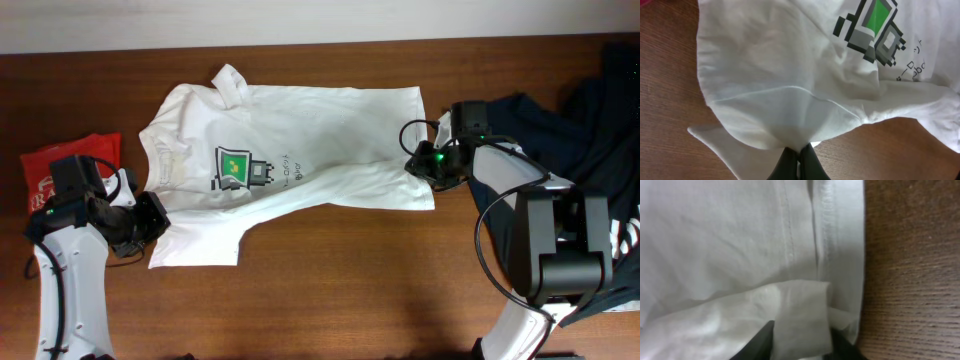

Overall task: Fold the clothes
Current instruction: 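Grasp the T-shirt's left and right hem corners with both grippers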

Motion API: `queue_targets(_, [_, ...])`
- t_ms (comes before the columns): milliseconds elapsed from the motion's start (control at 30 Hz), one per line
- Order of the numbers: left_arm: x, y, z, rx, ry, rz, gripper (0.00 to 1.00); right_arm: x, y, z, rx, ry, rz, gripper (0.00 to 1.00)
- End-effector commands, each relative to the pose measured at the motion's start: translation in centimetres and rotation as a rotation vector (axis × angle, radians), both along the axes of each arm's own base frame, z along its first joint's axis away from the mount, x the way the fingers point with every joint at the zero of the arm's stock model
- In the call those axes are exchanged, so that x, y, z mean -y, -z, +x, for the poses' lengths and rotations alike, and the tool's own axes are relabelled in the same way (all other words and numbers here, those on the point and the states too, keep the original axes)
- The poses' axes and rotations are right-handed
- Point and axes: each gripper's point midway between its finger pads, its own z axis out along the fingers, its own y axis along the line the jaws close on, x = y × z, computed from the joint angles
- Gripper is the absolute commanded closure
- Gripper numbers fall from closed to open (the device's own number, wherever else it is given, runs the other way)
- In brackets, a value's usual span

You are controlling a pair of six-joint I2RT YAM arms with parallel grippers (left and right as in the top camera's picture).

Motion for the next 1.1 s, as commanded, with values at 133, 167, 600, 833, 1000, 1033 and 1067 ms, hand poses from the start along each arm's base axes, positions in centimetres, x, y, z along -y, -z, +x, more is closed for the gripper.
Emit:
queue_targets(133, [0.0,-0.5,0.4,0.027,0.015,0.000,1.00,2.7,-0.8,0.5,0.016,0.058,-0.006,0.63])
queue_targets(167, [0.0,-0.5,0.4,0.027,0.015,0.000,1.00,3.4,-1.3,0.7,0.027,0.075,-0.006,0.59])
queue_targets(600, [0.0,-0.5,0.4,0.027,0.014,0.000,1.00,0.9,-1.5,0.4,0.025,0.017,0.019,0.58])
queue_targets(833, [-0.1,-0.6,0.5,0.032,0.015,0.002,0.99,2.1,-2.0,0.9,0.040,0.043,0.034,0.57])
queue_targets(1000, [-0.1,-0.6,0.6,0.034,0.015,0.003,0.99,1.4,-2.9,1.3,0.053,0.026,0.076,0.62])
queue_targets(1033, [-0.1,-0.6,0.6,0.034,0.015,0.003,0.99,1.3,-2.8,1.1,0.042,0.026,0.077,0.67])
queue_targets(1067, [-0.1,-0.6,0.6,0.034,0.015,0.003,0.99,1.3,-2.7,0.9,0.036,0.027,0.077,0.68])
